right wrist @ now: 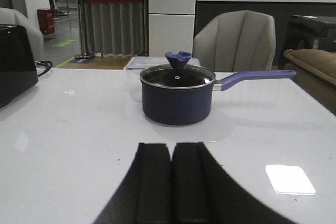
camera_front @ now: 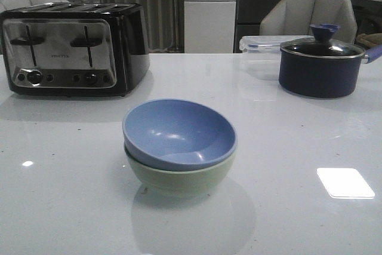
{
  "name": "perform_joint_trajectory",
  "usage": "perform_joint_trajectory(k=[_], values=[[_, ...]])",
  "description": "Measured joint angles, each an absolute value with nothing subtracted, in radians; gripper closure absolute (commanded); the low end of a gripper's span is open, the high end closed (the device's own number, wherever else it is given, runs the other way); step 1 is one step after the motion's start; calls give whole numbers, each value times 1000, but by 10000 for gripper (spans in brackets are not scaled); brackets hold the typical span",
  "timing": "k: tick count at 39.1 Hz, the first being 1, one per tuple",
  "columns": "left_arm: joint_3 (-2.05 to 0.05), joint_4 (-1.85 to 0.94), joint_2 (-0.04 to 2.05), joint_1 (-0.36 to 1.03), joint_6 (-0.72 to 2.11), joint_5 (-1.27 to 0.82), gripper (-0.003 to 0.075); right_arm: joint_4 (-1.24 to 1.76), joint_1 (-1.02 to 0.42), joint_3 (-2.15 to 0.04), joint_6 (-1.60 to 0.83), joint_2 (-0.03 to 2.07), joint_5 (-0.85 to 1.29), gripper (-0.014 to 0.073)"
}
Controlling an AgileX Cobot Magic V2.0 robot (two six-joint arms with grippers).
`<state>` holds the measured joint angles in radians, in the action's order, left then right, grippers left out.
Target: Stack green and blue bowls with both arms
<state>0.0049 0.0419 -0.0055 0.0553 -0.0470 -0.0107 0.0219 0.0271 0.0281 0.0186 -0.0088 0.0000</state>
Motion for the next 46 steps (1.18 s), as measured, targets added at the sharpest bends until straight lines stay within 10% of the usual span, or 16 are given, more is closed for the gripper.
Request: perform_joint_trajectory(k=[46], values=[[5,42,-5,55,-47,-11,622,22,17,28,21,-9,-5,589]])
